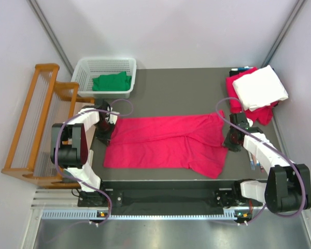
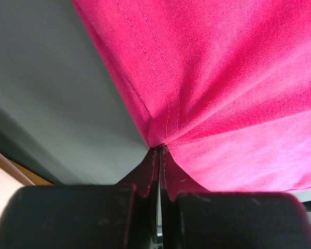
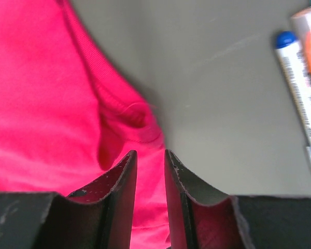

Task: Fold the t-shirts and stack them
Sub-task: Fold the tshirt

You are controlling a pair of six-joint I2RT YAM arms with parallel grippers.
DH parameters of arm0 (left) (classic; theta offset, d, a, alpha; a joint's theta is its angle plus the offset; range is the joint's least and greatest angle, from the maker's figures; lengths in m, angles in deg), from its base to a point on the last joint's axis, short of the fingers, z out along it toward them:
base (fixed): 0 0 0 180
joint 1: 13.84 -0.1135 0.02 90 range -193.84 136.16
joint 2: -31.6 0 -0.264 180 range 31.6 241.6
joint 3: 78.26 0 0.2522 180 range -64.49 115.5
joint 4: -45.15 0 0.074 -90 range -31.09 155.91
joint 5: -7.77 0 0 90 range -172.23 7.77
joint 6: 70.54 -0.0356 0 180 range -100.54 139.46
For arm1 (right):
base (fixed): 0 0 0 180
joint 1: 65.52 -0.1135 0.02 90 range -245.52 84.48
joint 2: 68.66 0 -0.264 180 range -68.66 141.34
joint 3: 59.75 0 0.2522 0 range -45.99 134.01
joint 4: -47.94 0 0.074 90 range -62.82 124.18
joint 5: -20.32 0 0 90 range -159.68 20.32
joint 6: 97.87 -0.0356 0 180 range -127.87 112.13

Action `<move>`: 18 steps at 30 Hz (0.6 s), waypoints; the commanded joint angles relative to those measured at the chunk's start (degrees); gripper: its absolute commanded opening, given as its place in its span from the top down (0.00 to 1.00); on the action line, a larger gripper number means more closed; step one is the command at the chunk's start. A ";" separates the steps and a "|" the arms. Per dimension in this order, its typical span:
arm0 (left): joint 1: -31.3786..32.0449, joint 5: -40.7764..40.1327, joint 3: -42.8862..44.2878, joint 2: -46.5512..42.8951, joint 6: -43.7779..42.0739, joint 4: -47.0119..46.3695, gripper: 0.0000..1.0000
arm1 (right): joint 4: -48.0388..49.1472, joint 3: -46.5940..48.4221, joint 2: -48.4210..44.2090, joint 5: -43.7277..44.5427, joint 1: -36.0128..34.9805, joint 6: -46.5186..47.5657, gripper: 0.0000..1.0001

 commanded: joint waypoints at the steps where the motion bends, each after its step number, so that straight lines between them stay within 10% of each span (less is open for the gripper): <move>1: -0.29 1.13 -0.37 0.05 -0.62 -0.20 1.00 | 0.17 0.24 -1.78 4.25 3.08 -1.55 0.71; 18: -0.29 1.31 -0.72 -0.21 -0.62 -0.38 1.00 | 5.79 -2.66 1.56 -7.08 4.86 -1.90 0.56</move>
